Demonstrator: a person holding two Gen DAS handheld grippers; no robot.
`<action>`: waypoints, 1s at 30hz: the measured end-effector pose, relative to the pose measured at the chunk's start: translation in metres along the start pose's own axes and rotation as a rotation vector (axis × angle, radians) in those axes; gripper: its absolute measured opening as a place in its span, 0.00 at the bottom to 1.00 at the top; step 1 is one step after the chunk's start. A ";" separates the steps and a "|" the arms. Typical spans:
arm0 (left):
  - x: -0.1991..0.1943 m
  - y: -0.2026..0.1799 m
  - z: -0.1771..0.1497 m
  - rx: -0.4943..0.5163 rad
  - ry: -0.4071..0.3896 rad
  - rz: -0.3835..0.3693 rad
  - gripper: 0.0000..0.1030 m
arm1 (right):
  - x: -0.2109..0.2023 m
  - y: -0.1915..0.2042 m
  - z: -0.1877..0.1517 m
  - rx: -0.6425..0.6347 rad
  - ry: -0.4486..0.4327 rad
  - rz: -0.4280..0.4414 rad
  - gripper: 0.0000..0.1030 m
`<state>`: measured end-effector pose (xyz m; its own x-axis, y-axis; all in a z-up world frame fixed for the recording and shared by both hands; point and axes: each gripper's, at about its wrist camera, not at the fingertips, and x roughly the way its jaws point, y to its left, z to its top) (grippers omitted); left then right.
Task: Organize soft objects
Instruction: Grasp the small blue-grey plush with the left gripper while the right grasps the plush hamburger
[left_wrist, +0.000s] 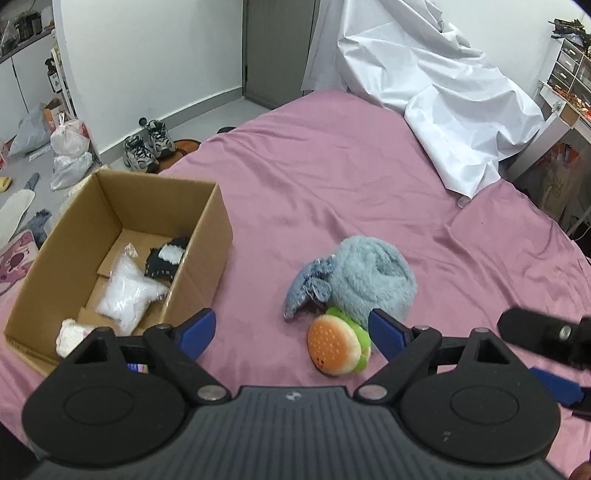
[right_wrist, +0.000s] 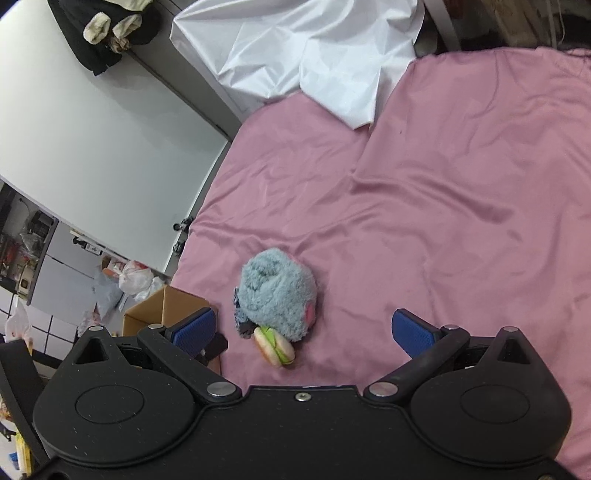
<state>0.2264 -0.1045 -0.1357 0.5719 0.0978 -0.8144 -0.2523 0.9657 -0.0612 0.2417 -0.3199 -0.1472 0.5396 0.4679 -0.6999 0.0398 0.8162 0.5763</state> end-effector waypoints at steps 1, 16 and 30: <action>0.002 0.001 0.002 0.003 -0.003 0.001 0.86 | 0.001 0.000 0.000 0.004 0.005 0.001 0.99; 0.047 -0.008 0.018 0.249 0.058 0.008 0.61 | 0.034 0.003 -0.005 0.055 0.084 0.010 0.91; 0.084 -0.008 0.020 0.375 0.117 -0.008 0.48 | 0.068 0.006 -0.009 0.122 0.157 0.026 0.74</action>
<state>0.2922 -0.0995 -0.1917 0.4744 0.0823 -0.8765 0.0670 0.9893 0.1292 0.2712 -0.2802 -0.1946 0.4045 0.5427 -0.7361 0.1345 0.7608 0.6349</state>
